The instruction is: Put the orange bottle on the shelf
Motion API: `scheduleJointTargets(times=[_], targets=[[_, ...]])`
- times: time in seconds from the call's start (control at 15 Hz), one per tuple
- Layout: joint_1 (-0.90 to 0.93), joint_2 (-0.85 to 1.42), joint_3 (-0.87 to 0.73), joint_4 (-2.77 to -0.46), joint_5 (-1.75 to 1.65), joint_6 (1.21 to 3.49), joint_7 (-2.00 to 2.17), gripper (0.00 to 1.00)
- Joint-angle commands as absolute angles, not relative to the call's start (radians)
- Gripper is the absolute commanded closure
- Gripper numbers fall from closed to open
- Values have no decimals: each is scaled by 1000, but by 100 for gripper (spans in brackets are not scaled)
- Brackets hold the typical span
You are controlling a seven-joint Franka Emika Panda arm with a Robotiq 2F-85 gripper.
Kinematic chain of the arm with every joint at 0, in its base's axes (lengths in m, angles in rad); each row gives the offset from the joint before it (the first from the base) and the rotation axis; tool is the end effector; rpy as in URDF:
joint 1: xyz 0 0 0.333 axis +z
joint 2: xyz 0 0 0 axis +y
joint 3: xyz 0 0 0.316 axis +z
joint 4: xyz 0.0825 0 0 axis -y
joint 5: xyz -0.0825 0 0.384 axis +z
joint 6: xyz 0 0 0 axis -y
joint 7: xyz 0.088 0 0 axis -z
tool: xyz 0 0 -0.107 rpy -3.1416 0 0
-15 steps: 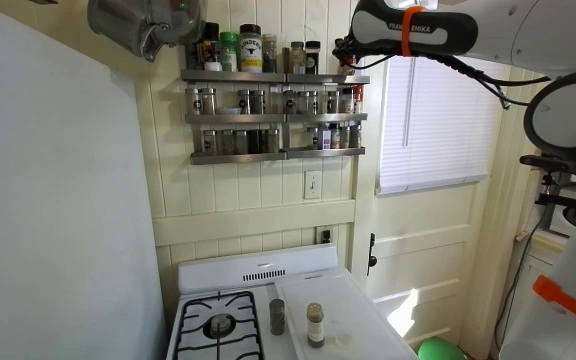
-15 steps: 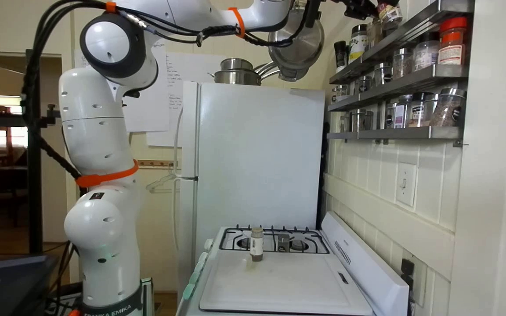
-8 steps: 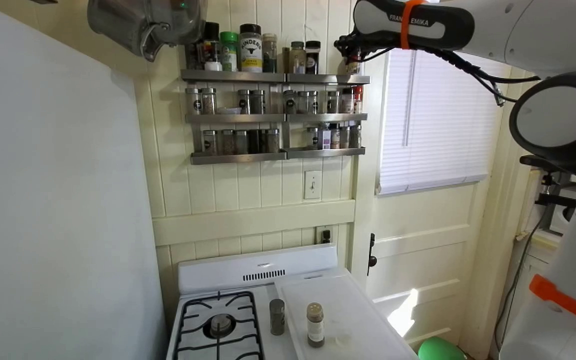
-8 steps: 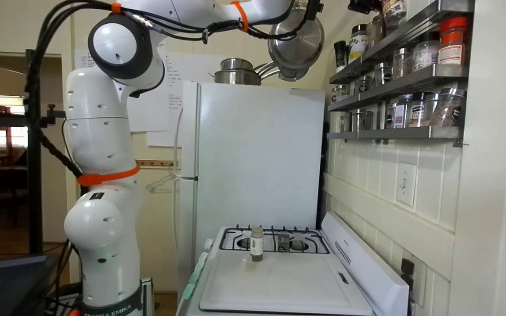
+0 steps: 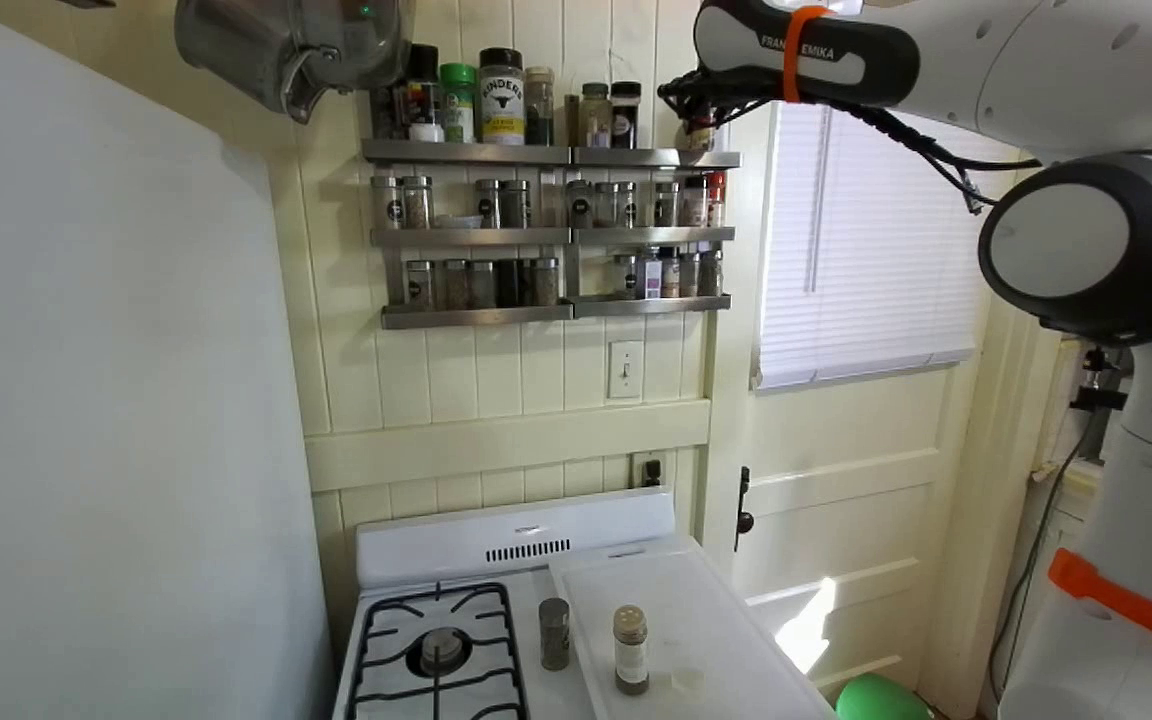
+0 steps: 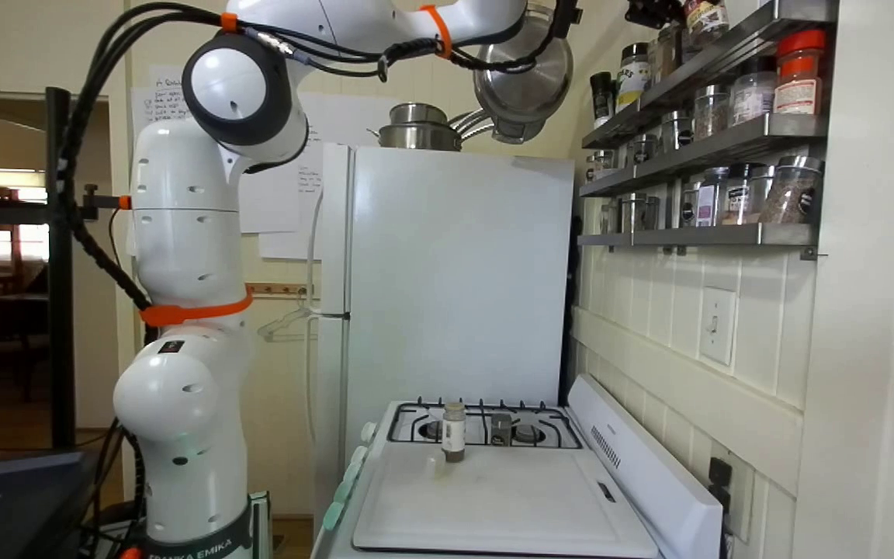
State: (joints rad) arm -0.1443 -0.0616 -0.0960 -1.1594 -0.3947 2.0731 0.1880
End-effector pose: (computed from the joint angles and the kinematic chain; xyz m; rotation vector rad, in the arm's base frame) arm 0.4835 -0.1423 0.9179 2.3621 -0.5091 1.2658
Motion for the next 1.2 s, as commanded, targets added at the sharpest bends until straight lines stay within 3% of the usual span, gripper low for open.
scheduleJointTargets(times=[0.0,1.13], targets=[[-145,-2,-100,-1076,-367,2050,155,76],[-168,99,-117,-863,-260,1873,146,76]])
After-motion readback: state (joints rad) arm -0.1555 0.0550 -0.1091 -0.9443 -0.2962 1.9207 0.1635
